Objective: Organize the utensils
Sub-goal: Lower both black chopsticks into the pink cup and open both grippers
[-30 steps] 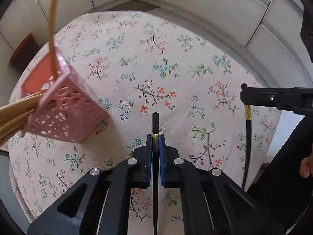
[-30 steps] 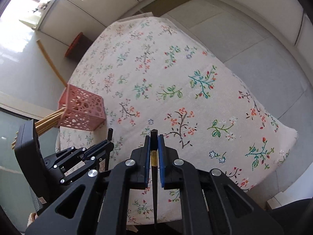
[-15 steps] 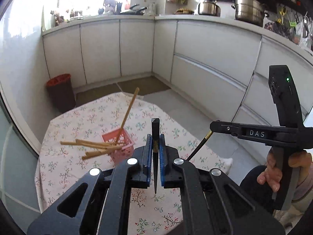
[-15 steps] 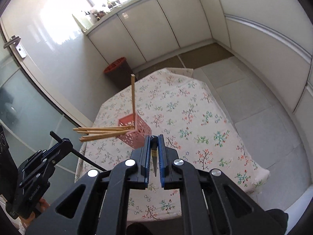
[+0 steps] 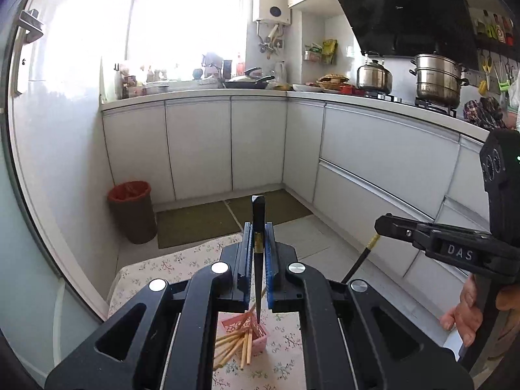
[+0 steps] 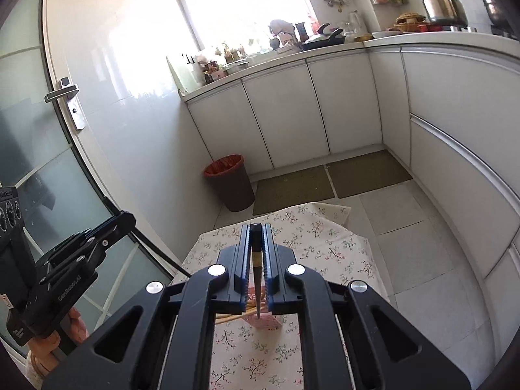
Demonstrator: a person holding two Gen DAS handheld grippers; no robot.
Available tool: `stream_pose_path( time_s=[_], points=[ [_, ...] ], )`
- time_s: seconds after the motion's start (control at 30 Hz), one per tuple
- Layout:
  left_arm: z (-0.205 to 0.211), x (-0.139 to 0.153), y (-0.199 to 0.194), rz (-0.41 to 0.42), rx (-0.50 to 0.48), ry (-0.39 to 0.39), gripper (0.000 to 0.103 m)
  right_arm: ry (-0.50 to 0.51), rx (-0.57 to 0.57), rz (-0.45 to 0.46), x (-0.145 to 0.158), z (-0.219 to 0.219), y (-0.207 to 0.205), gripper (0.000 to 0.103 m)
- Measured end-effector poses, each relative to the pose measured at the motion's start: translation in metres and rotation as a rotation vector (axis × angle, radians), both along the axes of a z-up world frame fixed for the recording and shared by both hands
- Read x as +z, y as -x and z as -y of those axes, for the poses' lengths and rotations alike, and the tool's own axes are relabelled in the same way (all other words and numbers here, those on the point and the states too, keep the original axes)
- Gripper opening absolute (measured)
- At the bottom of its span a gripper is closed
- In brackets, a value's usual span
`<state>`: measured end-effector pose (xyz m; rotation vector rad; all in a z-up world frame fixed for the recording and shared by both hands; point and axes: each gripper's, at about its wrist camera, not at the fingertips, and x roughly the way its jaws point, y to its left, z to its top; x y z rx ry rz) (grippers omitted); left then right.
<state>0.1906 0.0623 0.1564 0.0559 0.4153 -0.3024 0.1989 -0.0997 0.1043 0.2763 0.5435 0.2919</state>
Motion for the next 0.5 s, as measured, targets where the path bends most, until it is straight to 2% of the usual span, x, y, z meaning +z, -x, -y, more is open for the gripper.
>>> stream_pose_path(
  time_s=[0.1, 0.2, 0.27, 0.3, 0.4, 0.5],
  points=[
    [0.0, -0.018, -0.027, -0.036, 0.035, 0.009, 0.006, 0.009, 0.008, 0.002, -0.015, -0.011, -0.021, 0.007],
    [0.003, -0.052, -0.05, -0.099, 0.066, 0.006, 0.007, 0.019, 0.018, -0.006, -0.038, -0.019, -0.04, 0.007],
    [0.003, -0.077, -0.057, -0.159, 0.068, 0.006, 0.019, 0.014, 0.032, -0.016, -0.056, -0.023, -0.052, 0.007],
    [0.001, -0.083, -0.056, -0.17, 0.057, 0.019, 0.021, 0.015, 0.037, -0.017, -0.064, -0.025, -0.055, 0.007],
    [-0.013, -0.071, -0.035, -0.104, 0.054, 0.063, 0.022, 0.029, 0.056, -0.01, -0.077, -0.035, -0.065, 0.007],
    [-0.031, -0.043, -0.018, -0.029, 0.064, 0.097, 0.037, 0.035, 0.062, -0.001, -0.082, -0.042, -0.071, 0.007]
  ],
)
